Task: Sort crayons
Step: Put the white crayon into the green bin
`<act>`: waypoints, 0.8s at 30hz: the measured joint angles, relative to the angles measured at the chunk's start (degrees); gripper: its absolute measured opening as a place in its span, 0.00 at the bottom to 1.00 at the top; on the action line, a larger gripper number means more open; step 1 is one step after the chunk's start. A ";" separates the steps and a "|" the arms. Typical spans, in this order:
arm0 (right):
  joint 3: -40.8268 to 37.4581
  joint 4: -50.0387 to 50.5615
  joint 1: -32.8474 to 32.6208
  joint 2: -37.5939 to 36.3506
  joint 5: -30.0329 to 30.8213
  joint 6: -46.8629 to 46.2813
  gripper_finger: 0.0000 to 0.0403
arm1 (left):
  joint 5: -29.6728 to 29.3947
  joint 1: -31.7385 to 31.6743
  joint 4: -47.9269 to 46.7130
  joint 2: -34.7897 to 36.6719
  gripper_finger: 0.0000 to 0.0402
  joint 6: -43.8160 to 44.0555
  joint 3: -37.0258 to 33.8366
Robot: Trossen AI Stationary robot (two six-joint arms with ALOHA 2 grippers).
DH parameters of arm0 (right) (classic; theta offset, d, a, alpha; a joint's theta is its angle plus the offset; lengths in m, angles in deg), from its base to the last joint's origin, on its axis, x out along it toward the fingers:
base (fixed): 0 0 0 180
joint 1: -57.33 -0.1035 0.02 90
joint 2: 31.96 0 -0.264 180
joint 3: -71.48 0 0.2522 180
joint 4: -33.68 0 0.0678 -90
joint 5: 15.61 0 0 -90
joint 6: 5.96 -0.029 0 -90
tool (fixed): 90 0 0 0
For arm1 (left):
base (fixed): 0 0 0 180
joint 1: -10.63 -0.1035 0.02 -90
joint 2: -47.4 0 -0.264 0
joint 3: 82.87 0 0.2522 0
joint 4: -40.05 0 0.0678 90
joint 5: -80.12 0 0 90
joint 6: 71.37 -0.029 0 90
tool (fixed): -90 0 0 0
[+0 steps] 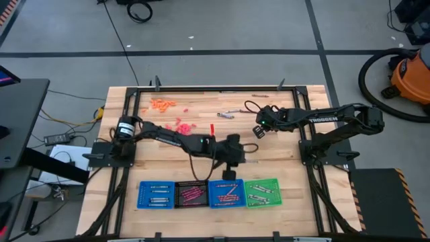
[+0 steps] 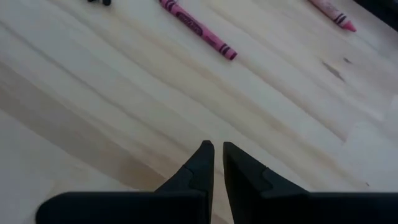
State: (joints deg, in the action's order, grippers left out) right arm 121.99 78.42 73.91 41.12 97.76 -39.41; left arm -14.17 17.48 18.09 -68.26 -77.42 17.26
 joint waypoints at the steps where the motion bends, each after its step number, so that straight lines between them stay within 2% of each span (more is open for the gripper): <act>1: 0.00 0.00 0.05 0.00 0.26 -0.23 0.11 | -0.01 0.58 1.57 -0.50 0.09 0.34 0.11; 13: 0.00 0.92 0.99 0.02 0.73 -2.78 0.11 | 0.05 5.66 13.74 -6.10 0.09 6.50 -0.01; 24: 0.00 0.64 1.45 0.02 -1.94 -2.57 0.11 | -0.12 7.11 17.51 -6.25 0.09 11.78 0.02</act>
State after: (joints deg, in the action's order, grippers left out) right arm 121.99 79.06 75.37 41.14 95.82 -41.99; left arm -14.29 24.59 35.60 -74.50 -65.64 17.28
